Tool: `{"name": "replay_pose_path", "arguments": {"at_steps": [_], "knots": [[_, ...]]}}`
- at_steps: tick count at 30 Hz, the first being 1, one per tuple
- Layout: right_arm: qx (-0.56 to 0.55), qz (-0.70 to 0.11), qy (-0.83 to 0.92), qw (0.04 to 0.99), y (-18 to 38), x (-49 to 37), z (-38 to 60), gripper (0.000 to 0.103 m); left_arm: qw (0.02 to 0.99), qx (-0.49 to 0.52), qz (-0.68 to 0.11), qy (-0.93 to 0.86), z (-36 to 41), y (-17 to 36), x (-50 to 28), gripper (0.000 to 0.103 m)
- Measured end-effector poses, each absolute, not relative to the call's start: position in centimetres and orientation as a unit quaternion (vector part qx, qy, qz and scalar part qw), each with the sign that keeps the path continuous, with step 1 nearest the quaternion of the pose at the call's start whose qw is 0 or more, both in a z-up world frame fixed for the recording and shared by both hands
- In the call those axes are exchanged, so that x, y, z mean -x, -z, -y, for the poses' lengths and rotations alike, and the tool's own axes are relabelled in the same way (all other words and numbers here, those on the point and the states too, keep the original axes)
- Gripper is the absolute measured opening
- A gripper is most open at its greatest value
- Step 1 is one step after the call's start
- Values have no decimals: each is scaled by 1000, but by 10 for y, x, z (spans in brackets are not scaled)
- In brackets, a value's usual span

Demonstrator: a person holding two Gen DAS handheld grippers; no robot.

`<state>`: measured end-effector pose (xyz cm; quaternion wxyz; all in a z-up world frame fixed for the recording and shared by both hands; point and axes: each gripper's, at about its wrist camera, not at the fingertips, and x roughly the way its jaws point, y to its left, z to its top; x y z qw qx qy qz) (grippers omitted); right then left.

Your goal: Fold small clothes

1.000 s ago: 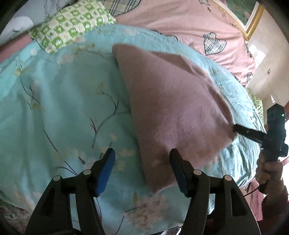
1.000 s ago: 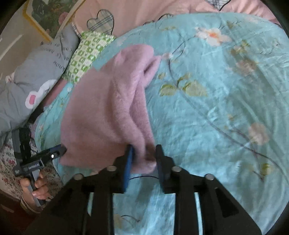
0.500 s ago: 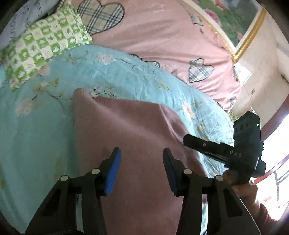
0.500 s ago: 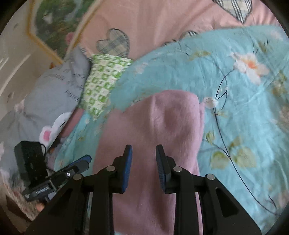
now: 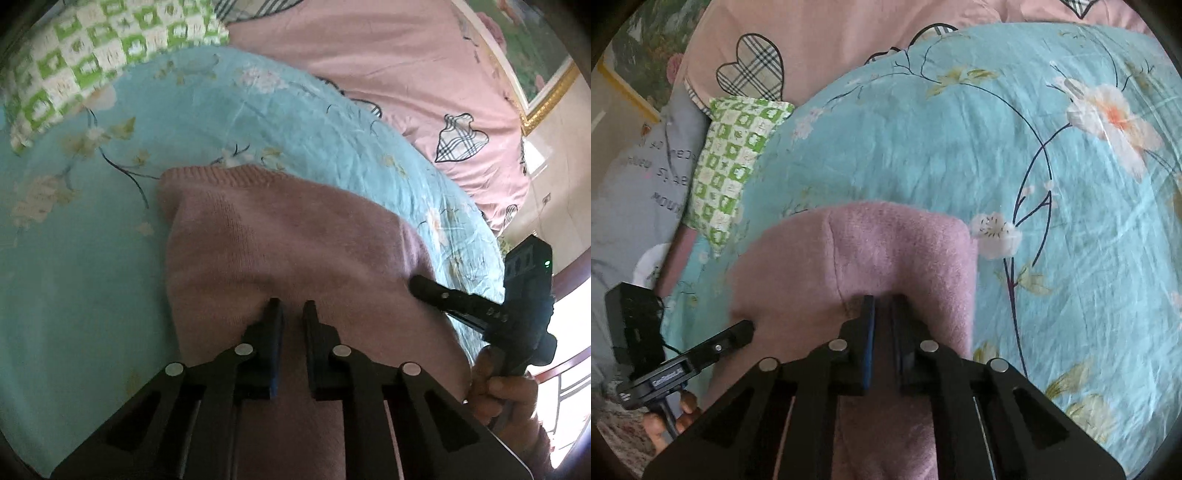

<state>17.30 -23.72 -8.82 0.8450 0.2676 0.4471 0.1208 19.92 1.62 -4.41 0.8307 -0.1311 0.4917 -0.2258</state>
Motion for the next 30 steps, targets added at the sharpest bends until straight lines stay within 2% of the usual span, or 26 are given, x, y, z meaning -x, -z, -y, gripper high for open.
{"name": "replay_pose_path", "arguments": {"at_steps": [2, 4, 5, 12, 21, 23, 24, 25, 30], "knots": [[-273, -434, -128, 849, 75, -157, 241, 13, 842, 121, -477, 223, -19, 31, -181, 21], [-268, -420, -140, 856, 64, -139, 242, 16, 850, 112, -462, 226, -24, 19, -157, 36], [-266, -413, -148, 858, 59, -129, 243, 18, 856, 101, -455, 226, -25, 13, -140, 38], [-239, -383, -188, 872, 39, -52, 236, 27, 861, 86, -451, 221, -43, 14, -68, 39], [-226, -413, -190, 862, 69, -8, 223, 28, 844, 112, -481, 208, -63, 35, -31, 39], [-225, -417, -183, 861, 74, -3, 224, 28, 835, 124, -486, 229, -61, 38, -24, 43], [-229, -418, -180, 861, 77, 0, 225, 28, 833, 125, -486, 235, -61, 39, -22, 50], [-231, -418, -179, 860, 79, 1, 225, 28, 834, 119, -486, 231, -59, 41, -20, 52], [-227, -430, -162, 858, 90, 2, 227, 28, 825, 93, -520, 202, -57, 68, -21, 52]]}}
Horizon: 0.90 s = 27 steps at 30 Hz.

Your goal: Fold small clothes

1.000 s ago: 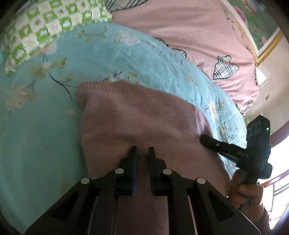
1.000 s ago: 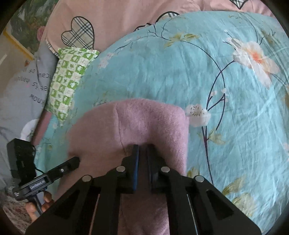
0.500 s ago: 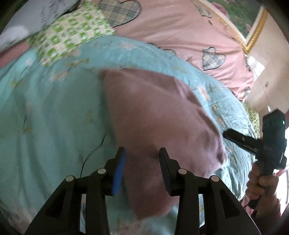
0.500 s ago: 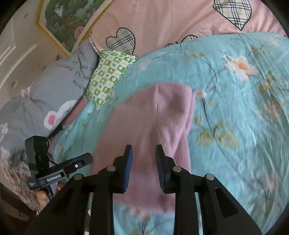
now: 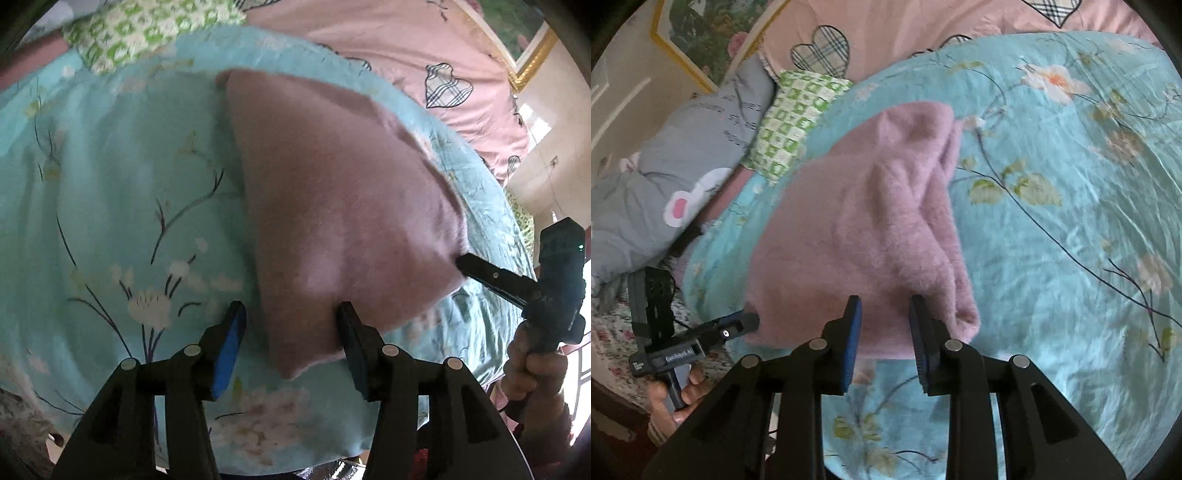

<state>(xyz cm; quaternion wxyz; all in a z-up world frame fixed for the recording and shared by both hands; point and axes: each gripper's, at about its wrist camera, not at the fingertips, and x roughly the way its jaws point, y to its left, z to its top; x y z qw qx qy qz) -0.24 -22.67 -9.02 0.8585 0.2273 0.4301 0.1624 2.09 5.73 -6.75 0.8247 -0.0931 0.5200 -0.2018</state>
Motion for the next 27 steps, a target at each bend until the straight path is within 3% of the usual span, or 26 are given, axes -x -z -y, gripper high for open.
{"name": "replay_pose_path", "arguments": {"at_steps": [12, 19, 22, 24, 27], "knots": [[-221, -444, -157, 854, 111, 6, 229, 24, 826, 77, -515, 216, -62, 78, -18, 51], [-203, -431, -153, 866, 96, 23, 220, 27, 841, 71, -499, 197, -57, 69, -5, 53], [-177, -413, -143, 882, 78, 36, 214, 41, 857, 42, -483, 176, -51, 59, 9, 61], [-172, -395, -137, 892, 68, 48, 211, 58, 866, 26, -470, 168, -49, 50, 18, 67], [-167, -379, -135, 900, 59, 61, 209, 60, 876, 11, -454, 160, -49, 39, 31, 78]]}}
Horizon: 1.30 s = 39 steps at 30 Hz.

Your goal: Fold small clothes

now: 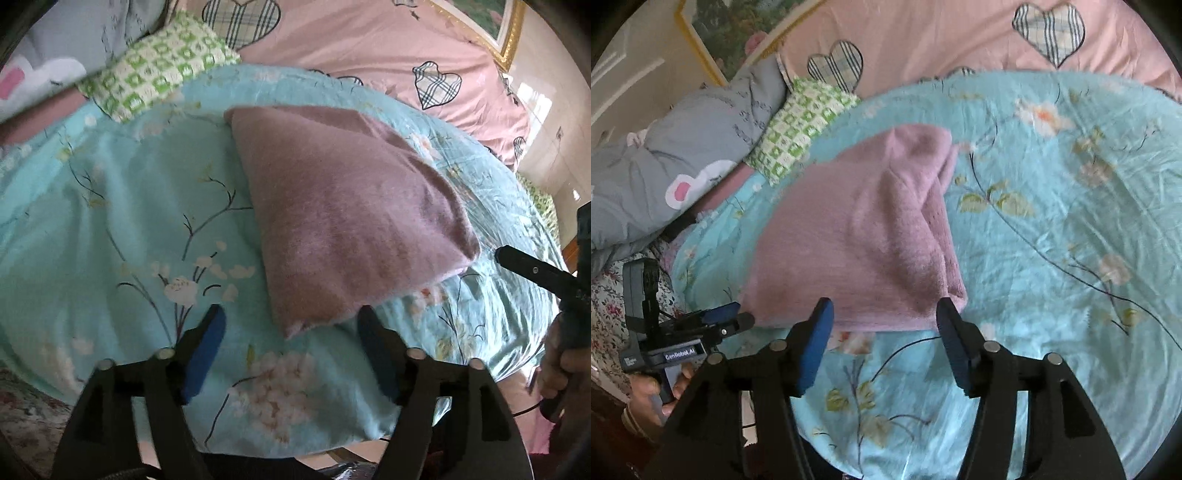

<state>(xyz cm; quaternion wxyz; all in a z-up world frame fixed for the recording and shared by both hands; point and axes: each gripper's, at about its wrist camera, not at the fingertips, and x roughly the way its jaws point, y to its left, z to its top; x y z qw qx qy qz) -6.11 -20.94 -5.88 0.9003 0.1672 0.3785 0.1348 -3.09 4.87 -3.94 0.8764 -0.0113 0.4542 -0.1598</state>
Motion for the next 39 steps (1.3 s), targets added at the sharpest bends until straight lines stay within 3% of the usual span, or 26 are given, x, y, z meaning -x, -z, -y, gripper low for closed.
{"name": "replay_pose_path", "arguments": {"at_steps": [14, 21, 24, 27, 29, 39], "knots": [[-103, -383, -113, 911, 68, 115, 188, 76, 905, -46, -402, 130, -45, 37, 88, 83], [-68, -370, -114, 919, 61, 135, 181, 95, 910, -51, -396, 116, -58, 35, 92, 83], [-50, -359, -116, 925, 53, 136, 176, 99, 915, -51, -385, 110, -59, 27, 89, 86], [-27, -342, -119, 932, 45, 133, 167, 102, 920, -45, -370, 119, -56, 16, 85, 95], [-13, -334, -123, 934, 42, 128, 162, 102, 923, -49, -364, 118, -53, 14, 81, 101], [3, -344, -126, 930, 59, 92, 146, 102, 915, -59, -388, 92, -45, 37, 49, 101]]}}
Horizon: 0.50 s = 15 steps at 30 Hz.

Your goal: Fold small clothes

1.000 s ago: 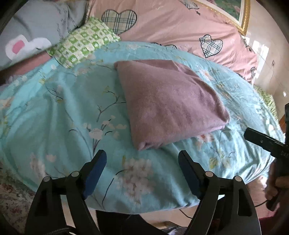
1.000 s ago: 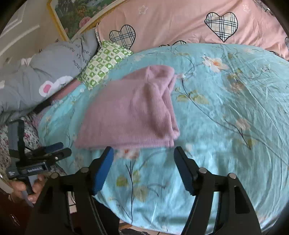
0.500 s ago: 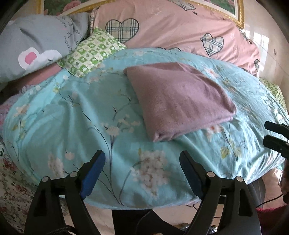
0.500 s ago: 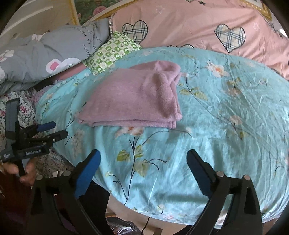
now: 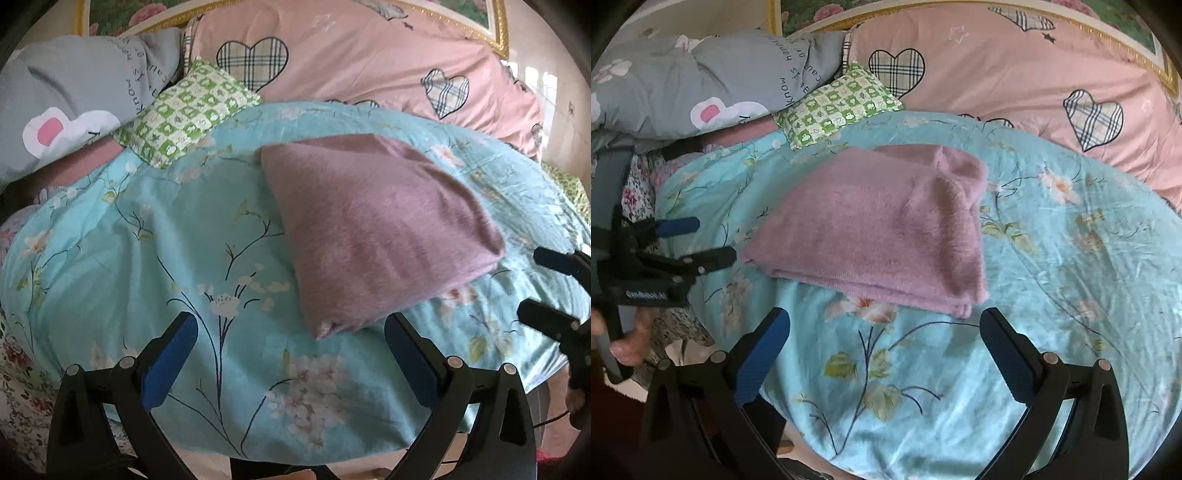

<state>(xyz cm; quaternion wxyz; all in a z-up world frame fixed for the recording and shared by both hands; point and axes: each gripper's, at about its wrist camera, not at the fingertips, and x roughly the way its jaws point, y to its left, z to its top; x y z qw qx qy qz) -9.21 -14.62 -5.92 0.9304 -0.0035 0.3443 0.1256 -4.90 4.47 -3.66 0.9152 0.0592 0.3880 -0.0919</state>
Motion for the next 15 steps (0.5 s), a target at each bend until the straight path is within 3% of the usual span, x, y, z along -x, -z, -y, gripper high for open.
{"name": "replay_pose_path", "arguments": {"at_steps": [15], "knots": [[-53, -373, -123, 918, 64, 52, 151, 102, 909, -80, -398, 95, -29, 30, 24, 102]]}}
